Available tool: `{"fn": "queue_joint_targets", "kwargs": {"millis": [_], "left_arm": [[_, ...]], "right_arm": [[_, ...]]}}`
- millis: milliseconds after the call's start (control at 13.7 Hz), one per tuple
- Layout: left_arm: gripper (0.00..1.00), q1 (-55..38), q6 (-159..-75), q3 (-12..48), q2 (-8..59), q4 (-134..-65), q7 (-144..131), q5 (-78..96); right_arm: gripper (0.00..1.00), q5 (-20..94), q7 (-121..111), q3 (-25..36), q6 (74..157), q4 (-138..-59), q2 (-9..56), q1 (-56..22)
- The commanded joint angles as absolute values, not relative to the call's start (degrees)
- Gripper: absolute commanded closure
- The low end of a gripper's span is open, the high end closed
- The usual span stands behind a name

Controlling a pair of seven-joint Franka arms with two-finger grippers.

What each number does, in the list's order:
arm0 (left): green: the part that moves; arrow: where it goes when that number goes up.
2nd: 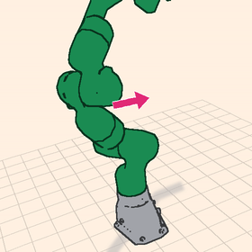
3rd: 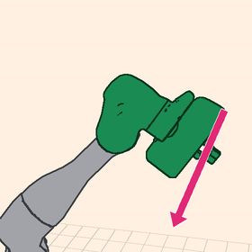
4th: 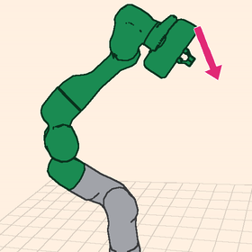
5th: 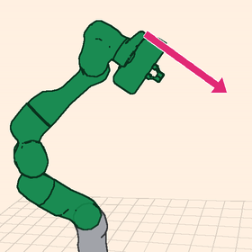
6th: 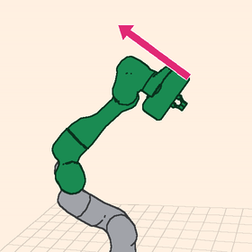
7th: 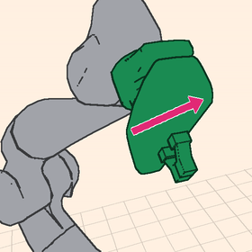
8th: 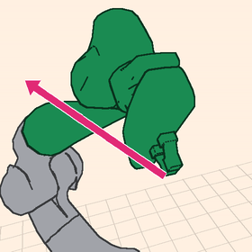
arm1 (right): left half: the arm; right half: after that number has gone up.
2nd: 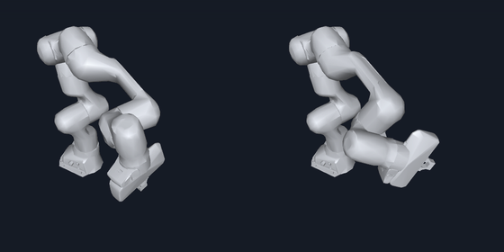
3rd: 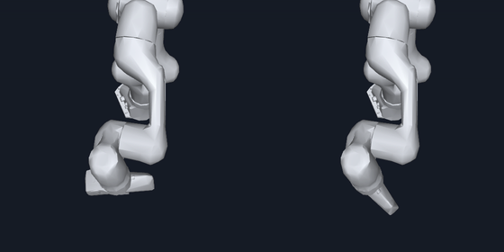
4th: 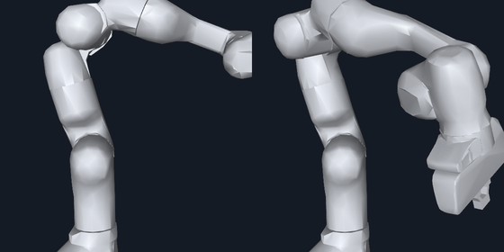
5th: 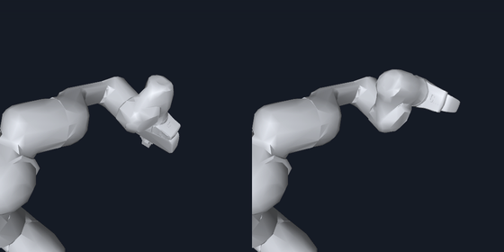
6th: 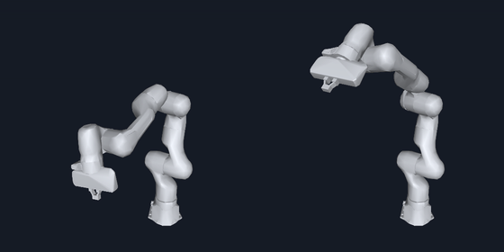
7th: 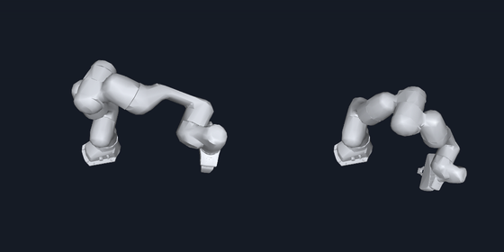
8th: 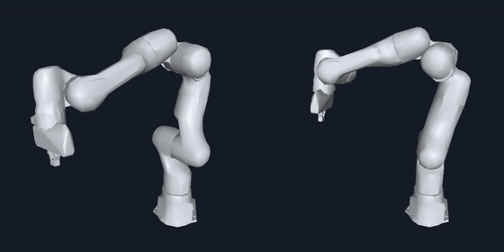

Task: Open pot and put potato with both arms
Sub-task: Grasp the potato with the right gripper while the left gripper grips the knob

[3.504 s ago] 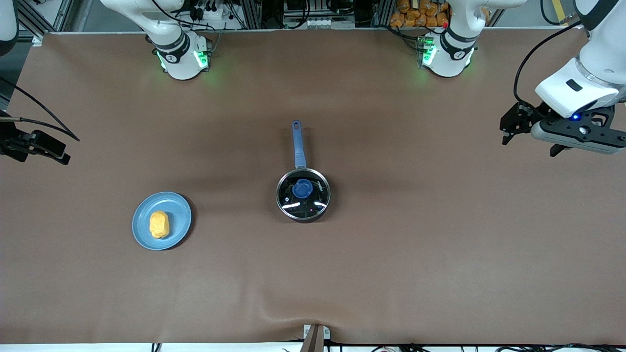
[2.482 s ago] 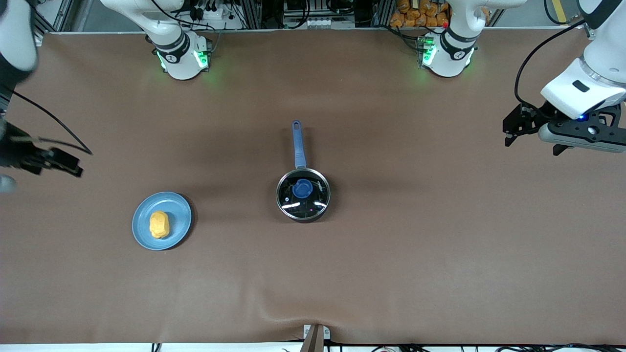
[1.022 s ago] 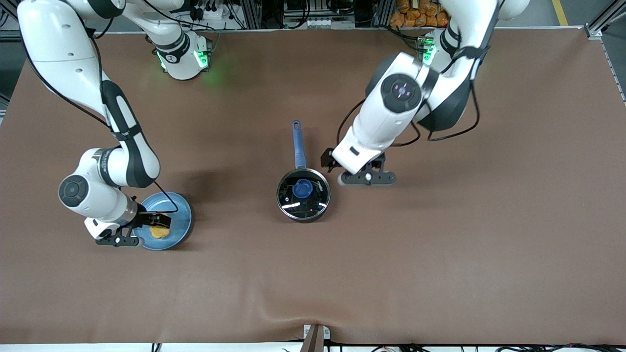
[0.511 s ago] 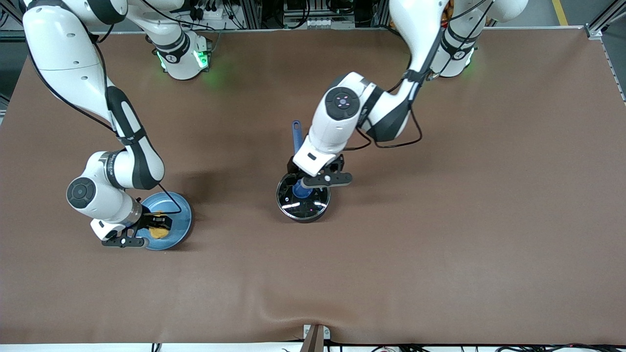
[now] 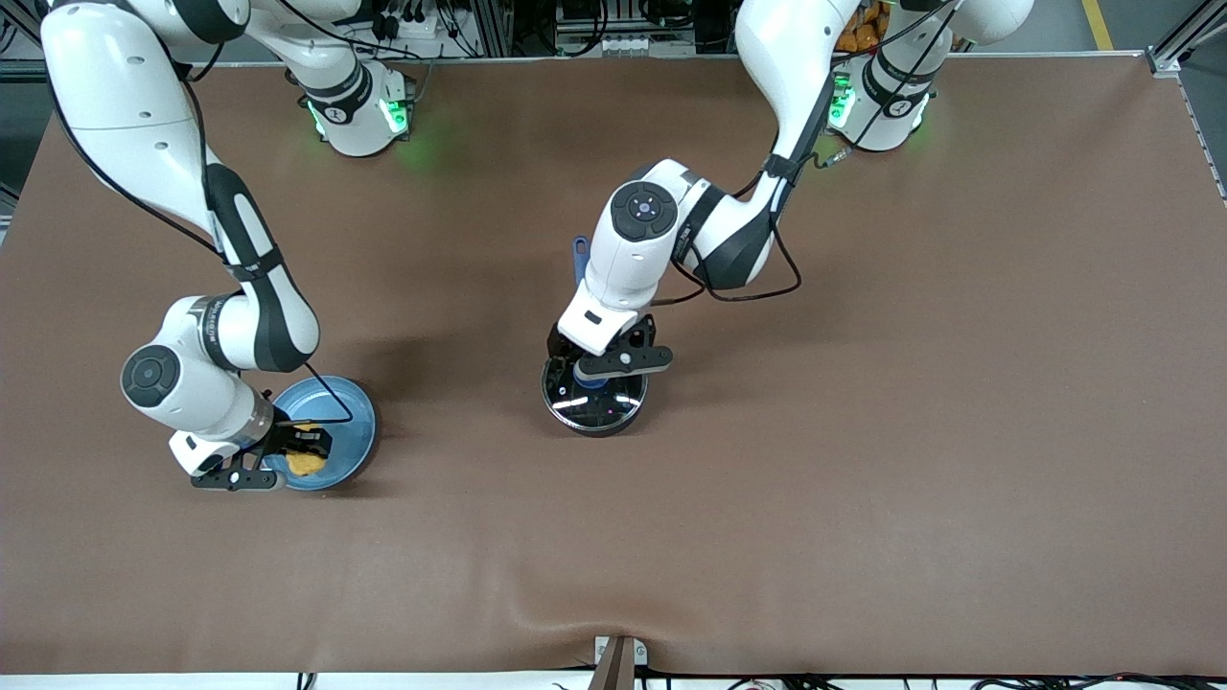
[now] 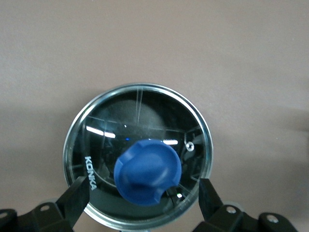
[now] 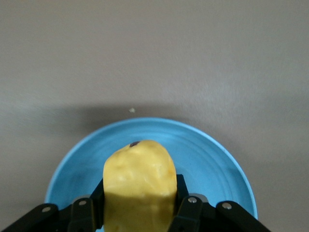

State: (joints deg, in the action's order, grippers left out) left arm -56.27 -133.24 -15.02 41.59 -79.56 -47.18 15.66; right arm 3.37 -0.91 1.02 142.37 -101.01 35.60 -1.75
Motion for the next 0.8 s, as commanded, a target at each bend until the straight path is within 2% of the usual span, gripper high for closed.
{"fn": "queue_joint_targets", "kwargs": {"millis": [0,292,730], "left_arm": [[0.00,-57.39,-133.68,-16.08,43.41,-77.87,-49.83,12.04],[0.00,-57.48,-134.82,-16.00,44.64,-77.87,-49.92,12.04],[0.00,-58.18,-136.23,-15.91,45.79,-77.87,-49.49,11.87]], "right_arm": [[1.00,4.31,-2.11,0.97,139.40,-101.87,30.86,-2.20],[1.00,4.39,-1.15,0.88,136.86,-101.17,27.52,-3.69],[1.00,4.22,12.19,0.97,123.06,-92.39,26.63,-9.30]]}}
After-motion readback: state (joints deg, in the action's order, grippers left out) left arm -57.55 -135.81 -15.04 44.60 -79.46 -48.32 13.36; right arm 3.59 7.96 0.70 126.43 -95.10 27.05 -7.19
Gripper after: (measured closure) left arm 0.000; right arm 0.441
